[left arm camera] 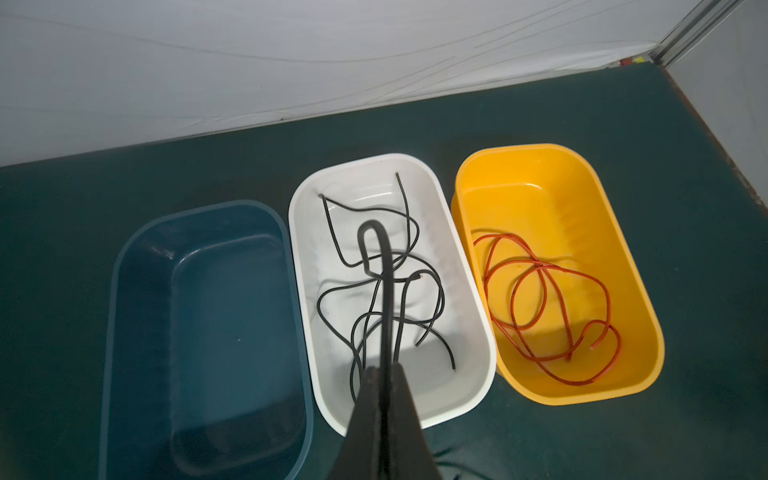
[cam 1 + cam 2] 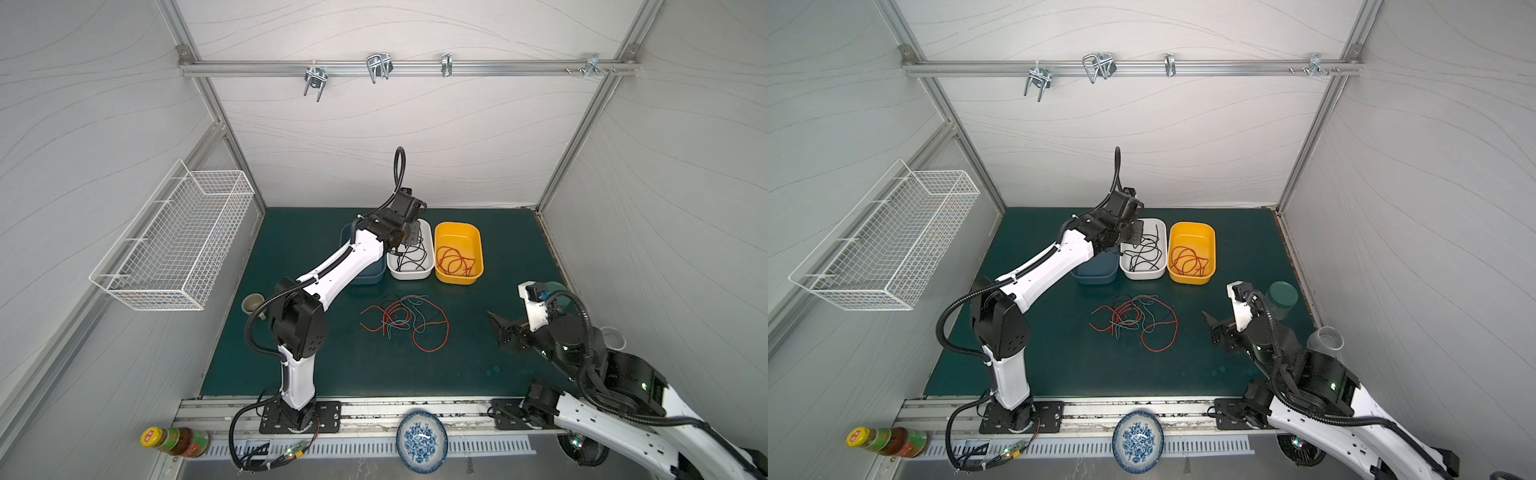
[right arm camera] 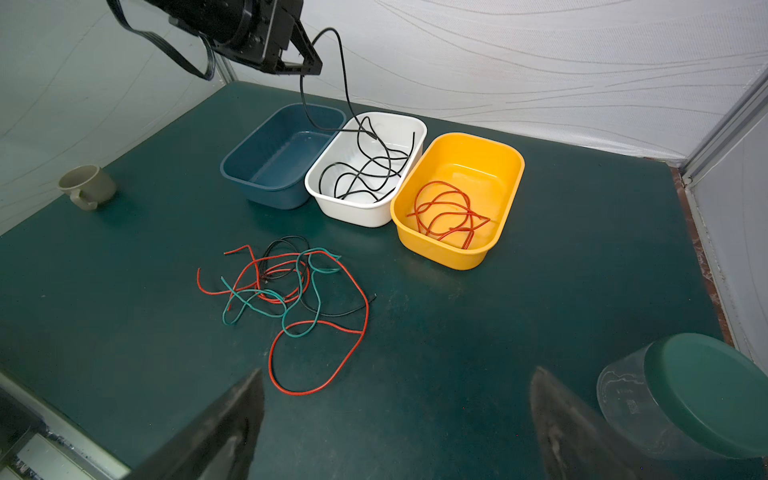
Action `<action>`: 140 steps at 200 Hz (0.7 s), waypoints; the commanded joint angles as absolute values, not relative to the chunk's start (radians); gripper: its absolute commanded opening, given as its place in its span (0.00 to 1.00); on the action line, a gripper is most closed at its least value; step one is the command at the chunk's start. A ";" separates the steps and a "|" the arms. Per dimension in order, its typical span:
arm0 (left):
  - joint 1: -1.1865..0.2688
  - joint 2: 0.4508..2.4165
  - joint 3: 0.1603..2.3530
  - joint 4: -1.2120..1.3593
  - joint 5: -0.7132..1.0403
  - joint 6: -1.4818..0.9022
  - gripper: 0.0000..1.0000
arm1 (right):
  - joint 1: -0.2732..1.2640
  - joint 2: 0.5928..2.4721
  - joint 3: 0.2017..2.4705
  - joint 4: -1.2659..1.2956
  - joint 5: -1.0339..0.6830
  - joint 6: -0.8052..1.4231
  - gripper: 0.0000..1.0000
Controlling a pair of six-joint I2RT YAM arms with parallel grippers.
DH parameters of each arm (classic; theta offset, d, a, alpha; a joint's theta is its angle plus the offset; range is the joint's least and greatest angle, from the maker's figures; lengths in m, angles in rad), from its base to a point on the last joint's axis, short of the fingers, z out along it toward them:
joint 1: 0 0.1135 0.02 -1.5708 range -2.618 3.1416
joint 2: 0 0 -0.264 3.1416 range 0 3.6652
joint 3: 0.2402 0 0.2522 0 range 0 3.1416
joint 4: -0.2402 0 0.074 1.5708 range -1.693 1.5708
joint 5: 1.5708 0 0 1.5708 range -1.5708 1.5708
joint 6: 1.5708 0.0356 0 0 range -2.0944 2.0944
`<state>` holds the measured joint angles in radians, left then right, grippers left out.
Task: Untangle the cables
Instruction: 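Lower the black cable into the white bin and open the left gripper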
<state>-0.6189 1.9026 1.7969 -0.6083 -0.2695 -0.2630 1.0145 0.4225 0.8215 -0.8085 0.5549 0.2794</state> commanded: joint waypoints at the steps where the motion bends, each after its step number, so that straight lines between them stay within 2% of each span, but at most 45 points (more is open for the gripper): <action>1: -0.619 1.941 1.782 -0.553 -0.263 -0.290 0.00 | 1.020 0.410 0.814 -0.787 0.544 0.264 0.99; 47: -0.620 1.985 1.725 -0.539 -0.248 -0.320 0.00 | 1.020 0.408 0.811 -0.785 0.542 0.265 0.99; 140: -0.619 2.106 1.760 -0.598 -0.205 -0.346 0.00 | 1.020 0.410 0.810 -0.782 0.540 0.264 0.99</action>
<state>-0.6189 2.0632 1.7237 -0.5858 -0.2199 -0.3294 1.0145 0.4221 0.8158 -0.8074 0.5407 0.2790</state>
